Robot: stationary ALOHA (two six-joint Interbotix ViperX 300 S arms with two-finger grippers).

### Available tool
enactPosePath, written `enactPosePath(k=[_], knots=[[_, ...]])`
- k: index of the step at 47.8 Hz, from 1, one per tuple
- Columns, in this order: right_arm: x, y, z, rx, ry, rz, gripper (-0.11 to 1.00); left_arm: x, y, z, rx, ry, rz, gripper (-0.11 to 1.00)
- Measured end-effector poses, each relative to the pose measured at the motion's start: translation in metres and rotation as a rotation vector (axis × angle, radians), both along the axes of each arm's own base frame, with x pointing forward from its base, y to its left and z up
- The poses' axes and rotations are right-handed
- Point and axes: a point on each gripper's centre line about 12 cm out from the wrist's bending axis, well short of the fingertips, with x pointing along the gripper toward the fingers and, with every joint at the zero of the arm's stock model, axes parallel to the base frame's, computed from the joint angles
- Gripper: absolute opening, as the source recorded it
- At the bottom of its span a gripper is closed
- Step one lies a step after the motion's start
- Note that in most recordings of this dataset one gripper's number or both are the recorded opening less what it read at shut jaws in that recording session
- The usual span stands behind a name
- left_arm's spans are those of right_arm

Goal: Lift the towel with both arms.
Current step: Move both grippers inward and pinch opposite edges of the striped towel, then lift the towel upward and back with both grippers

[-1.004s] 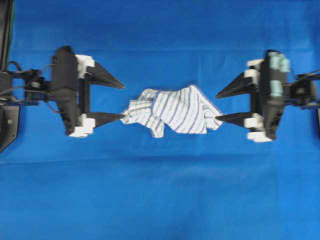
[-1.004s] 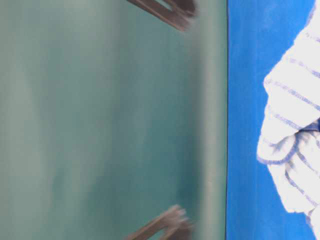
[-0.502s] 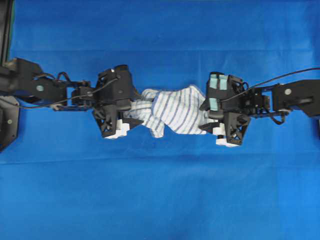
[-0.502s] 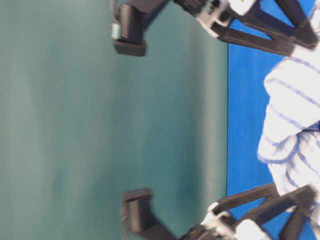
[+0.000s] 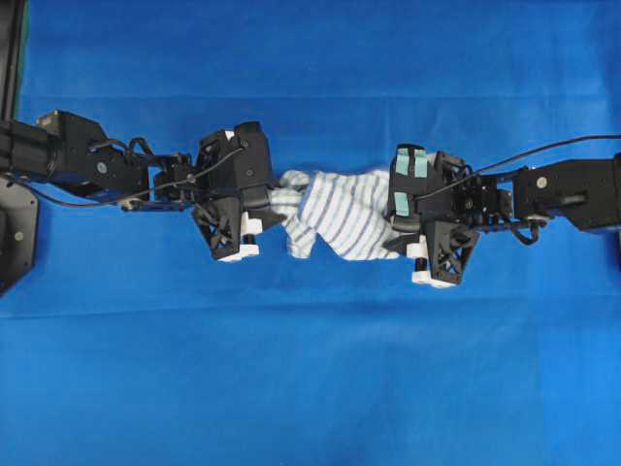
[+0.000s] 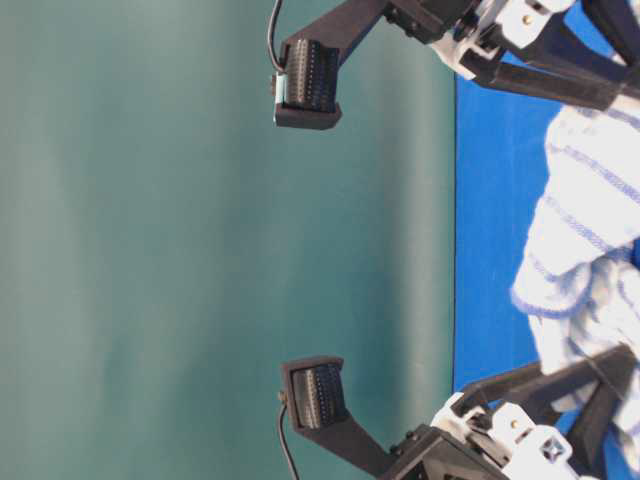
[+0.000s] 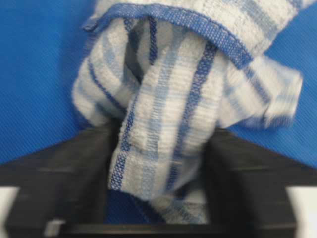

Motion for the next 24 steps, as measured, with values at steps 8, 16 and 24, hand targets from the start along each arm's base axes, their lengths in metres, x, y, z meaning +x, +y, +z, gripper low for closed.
enactPosePath(k=[8,16,24], knots=[[0.000,-0.001,0.000,0.001,-0.002,-0.004,0.12,0.000,0.000,-0.001,-0.002,0.021,-0.001,0.07],[0.001,-0.001,0.002,0.002,-0.006,-0.005,0.12,-0.003,-0.001,-0.003,-0.010,0.065,0.000,0.07],[0.002,-0.002,0.020,0.021,-0.050,-0.033,0.12,-0.007,-0.001,0.014,-0.019,0.080,0.003,0.07]])
